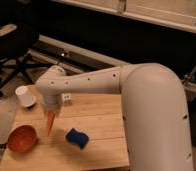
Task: Place the pepper on the white sponge
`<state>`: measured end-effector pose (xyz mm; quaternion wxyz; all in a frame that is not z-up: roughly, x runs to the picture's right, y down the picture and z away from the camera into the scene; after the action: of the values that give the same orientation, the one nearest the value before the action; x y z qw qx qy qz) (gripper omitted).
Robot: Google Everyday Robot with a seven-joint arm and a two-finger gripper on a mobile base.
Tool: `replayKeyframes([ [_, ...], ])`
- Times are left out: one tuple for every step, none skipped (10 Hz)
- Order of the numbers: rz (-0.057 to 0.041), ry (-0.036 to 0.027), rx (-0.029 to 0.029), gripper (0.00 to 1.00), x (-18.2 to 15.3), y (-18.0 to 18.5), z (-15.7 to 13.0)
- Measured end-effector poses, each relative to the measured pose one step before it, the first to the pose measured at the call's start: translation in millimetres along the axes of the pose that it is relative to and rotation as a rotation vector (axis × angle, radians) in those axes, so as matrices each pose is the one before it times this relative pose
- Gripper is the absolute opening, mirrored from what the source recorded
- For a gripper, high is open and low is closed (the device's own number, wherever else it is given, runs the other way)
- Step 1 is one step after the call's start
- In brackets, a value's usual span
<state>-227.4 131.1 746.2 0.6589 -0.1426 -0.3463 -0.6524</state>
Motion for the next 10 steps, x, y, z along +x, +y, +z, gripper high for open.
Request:
replayKeyframes([
  [0.01591,-0.03244,-0.00035,0.42,-4.16,15.00,6.47],
  [0.01166,-0.02011,-0.00266,0.42,-2.79,11.29,4.21],
  [0.01141,-0.01127,-0.00806,0.42,-1.72,13.07,2.89],
  [0.00382,-0.00759,-0.00887,0.42,-4.70,9.90,1.65],
  [0.00231,-0.00170,-0.00599,0.42,-4.01,7.10,-1.29],
  [-0.00119,-0.00168,-0.00602,0.42,-5.37,5.89,-1.81],
  [-0.00683,-0.00398,-0.00807,0.42,-9.79,5.25,-2.36],
  [-0.00769,-0.00904,-0.00825,0.42,-10.05,3.42,1.25],
  [-0.00580,-0.00922,-0.00203,0.42,-7.04,0.69,2.80],
  [0.00618,-0.01947,-0.00088,0.42,-9.47,4.04,8.28],
])
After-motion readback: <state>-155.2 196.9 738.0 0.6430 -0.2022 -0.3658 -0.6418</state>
